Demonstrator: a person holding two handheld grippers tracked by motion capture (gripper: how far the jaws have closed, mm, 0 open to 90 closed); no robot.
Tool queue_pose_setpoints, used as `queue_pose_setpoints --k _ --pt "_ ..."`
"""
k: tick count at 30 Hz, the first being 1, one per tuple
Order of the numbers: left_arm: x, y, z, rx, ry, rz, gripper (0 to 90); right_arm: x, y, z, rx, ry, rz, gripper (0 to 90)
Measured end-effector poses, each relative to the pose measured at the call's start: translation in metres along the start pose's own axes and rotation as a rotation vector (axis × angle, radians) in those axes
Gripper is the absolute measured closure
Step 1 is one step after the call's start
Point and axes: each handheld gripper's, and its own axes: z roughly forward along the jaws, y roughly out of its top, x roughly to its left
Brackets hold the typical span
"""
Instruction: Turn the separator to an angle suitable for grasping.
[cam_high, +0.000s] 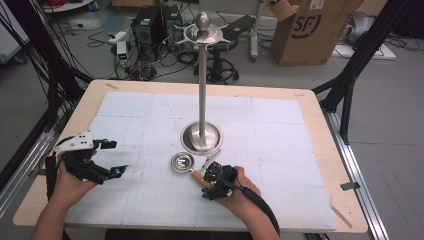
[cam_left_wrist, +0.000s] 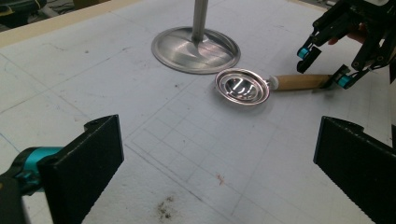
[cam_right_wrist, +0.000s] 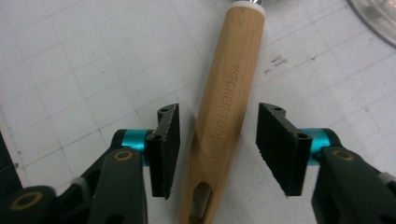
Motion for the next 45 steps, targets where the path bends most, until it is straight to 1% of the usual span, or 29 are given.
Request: queue_pose_setpoints --k 3,6,8,9,13,14,16,17,22,24,26,29,32,33,36,38,40,43,44,45 --pt "0.0 0.0 0.0 0.004 -0.002 -0.001 2.0 0.001 0.001 0.003 0.027 -0.01 -0.008 51.2" --pt "0.0 0.0 0.0 0.004 -0.002 0.001 2.0 0.001 0.001 0.003 0.028 -0.004 -0.008 54.8" --pt "0.0 0.0 0.001 0.002 -0.001 0.001 2.0 0.0 0.0 0.003 0.025 -0.002 -0.016 58.2" --pt "0.0 0.0 0.0 0.003 -0.001 0.001 2.0 0.0 0.0 0.003 0.025 -0.002 -0.016 58.2" --pt "0.0 0.0 0.0 0.003 -0.002 -0.001 2.0 -0.003 -0.002 0.0 0.03 -0.024 -0.001 60.9" --pt "0.0 0.0 0.001 0.004 0.001 0.0 2.0 -0.006 -0.004 -0.001 0.037 -0.032 0.002 62.3" --pt "0.0 -0.001 0.001 0.006 -0.001 0.0 2.1 -0.007 -0.005 -0.001 0.035 -0.032 0.0 62.7" --pt "0.0 -0.001 0.001 0.007 0.001 0.0 2.1 -0.008 -0.005 -0.001 0.032 -0.029 0.008 63.1" --pt "0.0 -0.001 0.002 0.011 -0.001 0.0 2.1 -0.008 -0.006 -0.002 0.033 -0.026 0.017 64.4" --pt "0.0 -0.001 0.001 0.011 -0.002 0.0 2.0 -0.009 -0.007 -0.003 0.024 -0.02 0.015 66.6" --pt "0.0 -0.001 0.001 0.009 -0.002 -0.001 2.1 -0.011 -0.008 -0.005 0.009 -0.016 0.023 68.0" --pt "0.0 -0.001 0.002 0.011 0.0 0.0 2.0 -0.012 -0.01 -0.005 -0.002 -0.007 0.015 67.6" --pt "0.0 -0.001 0.002 0.01 -0.002 -0.001 2.0 -0.015 -0.011 -0.004 -0.002 0.035 0.031 63.8" --pt "0.0 -0.001 0.002 0.01 0.0 -0.001 2.0 -0.015 -0.011 -0.003 -0.002 0.039 0.035 62.4" --pt "0.001 -0.002 0.002 0.011 0.002 -0.003 2.0 -0.015 -0.01 -0.003 -0.004 0.039 0.05 60.8" --pt "0.001 -0.002 0.002 0.013 0.002 -0.003 2.0 -0.015 -0.01 -0.002 -0.003 0.041 0.049 61.0" --pt "0.001 -0.002 0.002 0.012 0.003 -0.004 2.1 -0.015 -0.009 -0.001 0.009 0.044 0.043 61.5" --pt "0.001 -0.002 0.003 0.017 0.003 -0.003 2.0 -0.014 -0.008 -0.001 0.02 0.032 0.042 64.5" --pt "0.001 -0.002 0.003 0.018 0.003 -0.004 2.0 -0.013 -0.007 0.0 0.032 0.019 0.032 65.1" --pt "0.001 -0.003 0.003 0.018 0.003 -0.004 2.0 -0.013 -0.007 0.0 0.032 0.019 0.032 65.1"
